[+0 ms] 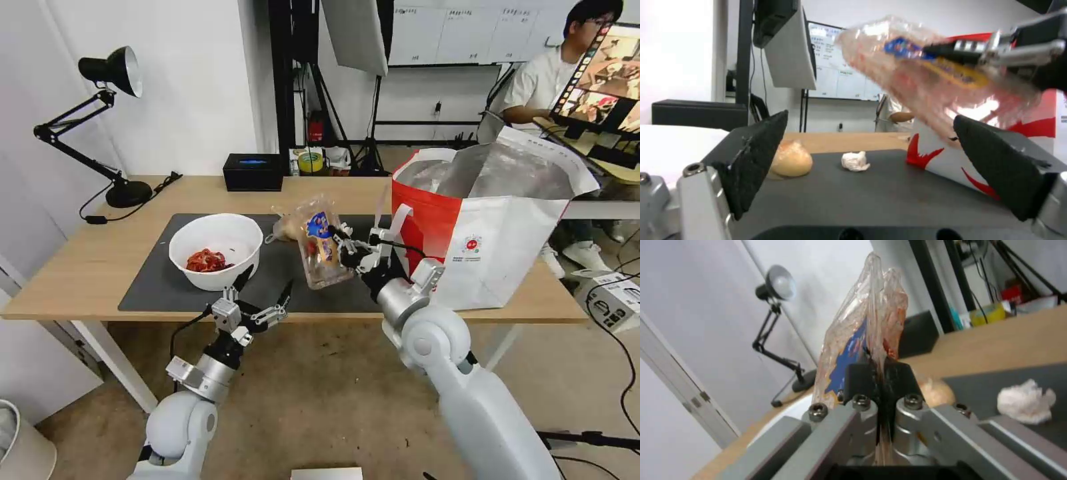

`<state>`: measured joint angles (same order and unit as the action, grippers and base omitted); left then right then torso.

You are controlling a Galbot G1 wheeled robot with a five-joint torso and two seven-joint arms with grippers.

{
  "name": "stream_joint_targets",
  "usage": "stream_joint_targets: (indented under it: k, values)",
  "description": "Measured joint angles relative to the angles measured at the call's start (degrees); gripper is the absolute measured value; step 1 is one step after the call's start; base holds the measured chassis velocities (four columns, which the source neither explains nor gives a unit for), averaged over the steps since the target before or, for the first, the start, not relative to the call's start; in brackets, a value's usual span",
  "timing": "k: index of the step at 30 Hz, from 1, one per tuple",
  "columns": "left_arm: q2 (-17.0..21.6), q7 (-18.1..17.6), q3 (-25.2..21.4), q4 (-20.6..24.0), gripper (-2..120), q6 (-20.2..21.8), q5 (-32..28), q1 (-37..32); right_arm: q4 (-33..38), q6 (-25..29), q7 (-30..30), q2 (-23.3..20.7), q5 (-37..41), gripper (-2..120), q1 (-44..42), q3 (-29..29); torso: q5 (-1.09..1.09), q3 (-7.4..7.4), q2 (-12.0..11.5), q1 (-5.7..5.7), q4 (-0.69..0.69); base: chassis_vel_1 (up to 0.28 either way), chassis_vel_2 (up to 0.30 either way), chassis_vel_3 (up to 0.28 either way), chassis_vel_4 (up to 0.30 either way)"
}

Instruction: Pick up the trash from the table and place it into the takeout bag.

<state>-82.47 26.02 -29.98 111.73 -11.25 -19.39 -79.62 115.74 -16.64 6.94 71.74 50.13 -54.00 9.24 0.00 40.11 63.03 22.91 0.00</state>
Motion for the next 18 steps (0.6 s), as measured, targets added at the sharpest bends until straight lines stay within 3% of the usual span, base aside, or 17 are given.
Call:
stream_joint_targets:
  k: [9,18]
  values:
    - [-0.56,-0.03,-0.01,0.62,100,0.07,0.02,-0.94,2.15,1.07,-0.53,-0.64,1.05,0,1.13,1.64,0.00,0.00,0.00,0.00,0.00,0.000,0.000,0.000,0.000]
    - [-1.48,-0.05,-0.20,1.44,100,0.09,0.17,-2.20,3.28,5.77,-0.35,-0.73,2.49,0,2.45,3.28,0.00,0.00,0.00,0.00,0.00,0.000,0.000,0.000,0.000]
